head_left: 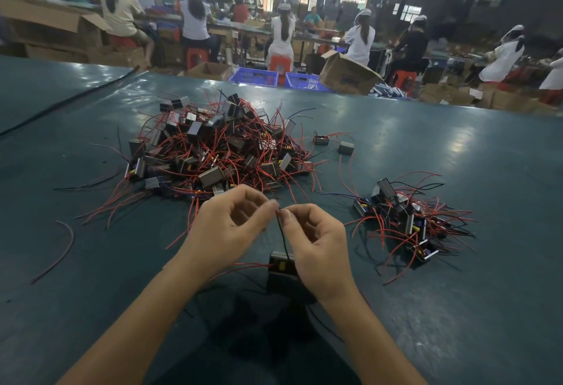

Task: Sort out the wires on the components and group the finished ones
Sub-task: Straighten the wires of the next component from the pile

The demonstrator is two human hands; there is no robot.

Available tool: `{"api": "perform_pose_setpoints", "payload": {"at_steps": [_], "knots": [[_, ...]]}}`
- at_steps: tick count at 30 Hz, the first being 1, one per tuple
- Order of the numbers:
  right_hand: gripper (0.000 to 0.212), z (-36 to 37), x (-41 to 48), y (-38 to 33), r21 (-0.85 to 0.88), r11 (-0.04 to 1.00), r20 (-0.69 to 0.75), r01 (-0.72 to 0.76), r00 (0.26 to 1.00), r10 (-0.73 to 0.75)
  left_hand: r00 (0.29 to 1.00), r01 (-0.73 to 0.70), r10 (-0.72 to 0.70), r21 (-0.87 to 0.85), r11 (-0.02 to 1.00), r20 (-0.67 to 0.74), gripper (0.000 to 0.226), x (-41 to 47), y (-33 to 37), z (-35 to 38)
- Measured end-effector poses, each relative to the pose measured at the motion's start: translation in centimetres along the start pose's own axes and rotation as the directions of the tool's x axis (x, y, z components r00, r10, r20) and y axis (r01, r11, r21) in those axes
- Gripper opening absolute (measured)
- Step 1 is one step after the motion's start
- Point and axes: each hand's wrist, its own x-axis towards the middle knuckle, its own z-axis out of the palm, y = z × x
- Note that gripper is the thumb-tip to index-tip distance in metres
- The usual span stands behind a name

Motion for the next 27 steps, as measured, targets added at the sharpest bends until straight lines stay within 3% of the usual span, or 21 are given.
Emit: {"api": "perform_pose_setpoints", "payload": {"at_steps": [2,5,8,10,13,15,17,18,19,20,22,24,27], "knots": [[0.017,-0.2,0.2,-0.1,0.065,0.995,0.012,-0.075,0.997,0.075,0.973,-0.23,0.231,0.168,0.959,0.013,0.021,-0.2,-0.8,-0.3],[0.019,-0.3,0.2,-0.1,0.126,0.983,0.064,-0.135,0.99,0.128,0.906,-0.403,0.421,0.398,0.824,0.045,0.022,-0.3,-1.4,-0.7],[0.019,-0.2,0.2,0.0,0.137,0.976,0.093,-0.169,0.983,0.158,0.884,-0.426,0.463,0.534,0.73,0.072,0.028,-0.3,-1.6,-0.9],[0.018,-0.2,0.1,0.2,0.121,0.98,0.092,-0.16,0.984,0.15,0.905,-0.385,0.423,0.505,0.772,0.044,0.031,-0.4,-1.5,-0.7],[0.013,0.1,-0.2,0.3,0.001,1.0,0.058,-0.031,0.998,0.031,0.977,-0.172,0.199,0.273,0.946,-0.072,0.034,-0.3,-0.9,0.3],[0.007,0.3,-0.3,0.4,-0.114,0.986,0.04,0.123,0.992,-0.119,0.984,0.136,-0.146,-0.098,0.986,-0.107,0.042,0.0,-0.2,0.9],[0.006,0.4,-0.4,0.5,-0.194,0.952,0.03,0.238,0.971,-0.237,0.865,0.468,-0.495,-0.485,0.739,0.08,0.04,0.2,0.3,1.3],[0.006,0.4,-0.4,0.5,-0.211,0.942,0.028,0.26,0.965,-0.26,0.798,0.565,-0.574,-0.563,0.603,0.186,0.041,0.3,0.5,1.3],[0.006,0.3,-0.3,0.6,-0.212,0.944,0.031,0.251,0.968,-0.251,0.76,0.616,-0.598,-0.574,0.539,0.254,0.045,0.3,0.5,1.3],[0.006,0.3,-0.3,0.5,-0.198,0.956,0.032,0.216,0.976,-0.214,0.759,0.628,-0.591,-0.55,0.551,0.274,0.05,0.3,0.5,1.3],[0.01,0.3,-0.3,0.4,-0.124,0.987,0.03,0.1,0.995,-0.097,0.863,0.502,-0.477,-0.4,0.767,0.17,0.057,0.2,0.4,1.1],[0.014,0.3,-0.2,0.2,-0.055,0.998,0.019,0.004,1.0,-0.003,0.976,0.216,-0.212,-0.181,0.96,0.041,0.049,0.1,0.3,0.7],[0.018,0.0,0.0,0.0,0.022,0.998,0.014,-0.065,0.998,0.064,0.996,-0.083,0.082,0.03,0.996,0.032,0.024,-0.1,-0.4,-0.3]]}}
